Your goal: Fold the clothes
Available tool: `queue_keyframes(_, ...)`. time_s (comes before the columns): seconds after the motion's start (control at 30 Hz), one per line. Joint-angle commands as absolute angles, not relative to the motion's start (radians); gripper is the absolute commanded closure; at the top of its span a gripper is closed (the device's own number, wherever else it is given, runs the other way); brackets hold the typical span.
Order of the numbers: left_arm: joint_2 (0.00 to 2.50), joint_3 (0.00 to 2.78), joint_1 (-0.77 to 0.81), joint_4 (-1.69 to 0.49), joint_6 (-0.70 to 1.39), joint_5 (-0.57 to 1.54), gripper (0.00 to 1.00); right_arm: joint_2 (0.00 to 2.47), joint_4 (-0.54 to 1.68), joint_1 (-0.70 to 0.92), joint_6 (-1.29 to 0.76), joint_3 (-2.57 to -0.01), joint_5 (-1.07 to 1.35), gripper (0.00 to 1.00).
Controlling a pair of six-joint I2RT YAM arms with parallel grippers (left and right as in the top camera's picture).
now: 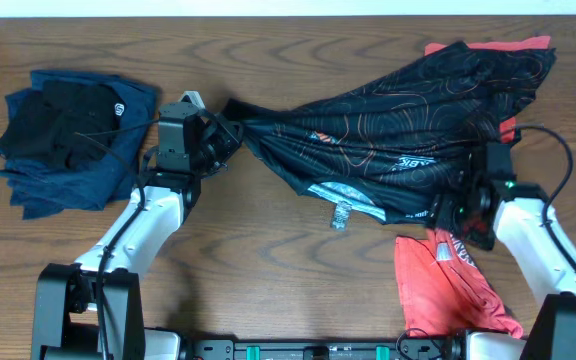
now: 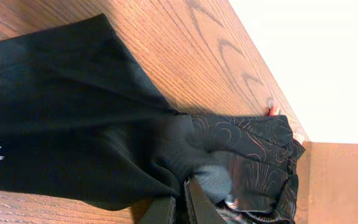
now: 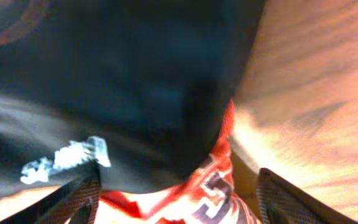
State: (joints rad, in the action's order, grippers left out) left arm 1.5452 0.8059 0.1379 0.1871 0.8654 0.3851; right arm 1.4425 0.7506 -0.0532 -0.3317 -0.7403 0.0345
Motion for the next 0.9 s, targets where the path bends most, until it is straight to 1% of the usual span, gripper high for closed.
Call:
queue_keyframes(0.0,1.539,0.803,0.129,0.189,0.841,0.369,0.94,1.438,0.702,-0.062,-0.318,-0.686,0.012,0.14)
queue_keyframes(0.1,1.539,0.803,0.129,0.185,0.841,0.37,0.94,1.438,0.627,-0.062,-0.318,-0.641,-0.048,0.12)
queue_keyframes(0.17,1.539,0.803,0.129,0.182,0.841,0.37,0.94,1.438,0.566,-0.062,-0.318,-0.613,-0.091,0.13)
queue_keyframes(0.2,1.539,0.803,0.129,0.18,0.841,0.37,0.94,1.438,0.536,-0.062,-0.318,-0.601,-0.115,0.17)
queue_keyframes(0.23,1.539,0.803,0.129,0.176,0.837,0.37,0.94,1.438,0.502,-0.062,-0.318,-0.588,-0.148,0.25)
queue_keyframes(0.27,1.539,0.803,0.129,0.172,0.828,0.37,0.94,1.438,0.48,-0.063,-0.323,-0.581,-0.184,0.47)
queue_keyframes(0.3,1.539,0.803,0.129,0.165,0.812,0.369,0.94,1.438,0.471,-0.066,-0.344,-0.579,-0.237,0.73)
queue_keyframes(0.33,1.539,0.803,0.129,0.157,0.79,0.369,0.94,1.438,0.471,-0.073,-0.376,-0.58,-0.302,0.92)
queue_keyframes(0.37,1.539,0.803,0.127,0.147,0.77,0.369,0.94,1.438,0.473,-0.084,-0.403,-0.584,-0.36,0.99)
queue_keyframes(0.43,1.539,0.803,0.116,0.109,0.728,0.352,0.94,1.437,0.491,-0.127,-0.442,-0.603,-0.457,0.99)
queue_keyframes(0.53,1.539,0.803,0.075,0.027,0.682,0.307,0.95,1.437,0.545,-0.226,-0.445,-0.659,-0.551,0.99)
queue_keyframes(0.57,1.539,0.803,0.059,0.007,0.665,0.301,0.94,1.437,0.573,-0.266,-0.475,-0.681,-0.566,0.99)
queue_keyframes(0.63,1.539,0.803,0.022,-0.02,0.632,0.301,0.94,1.436,0.62,-0.339,-0.544,-0.715,-0.556,0.99)
queue_keyframes(0.73,1.539,0.803,-0.033,-0.046,0.616,0.301,0.94,1.436,0.629,-0.434,-0.572,-0.738,-0.551,0.99)
queue_keyframes(0.87,1.539,0.803,-0.101,-0.049,0.598,0.301,0.94,1.436,0.627,-0.542,-0.617,-0.764,-0.469,0.99)
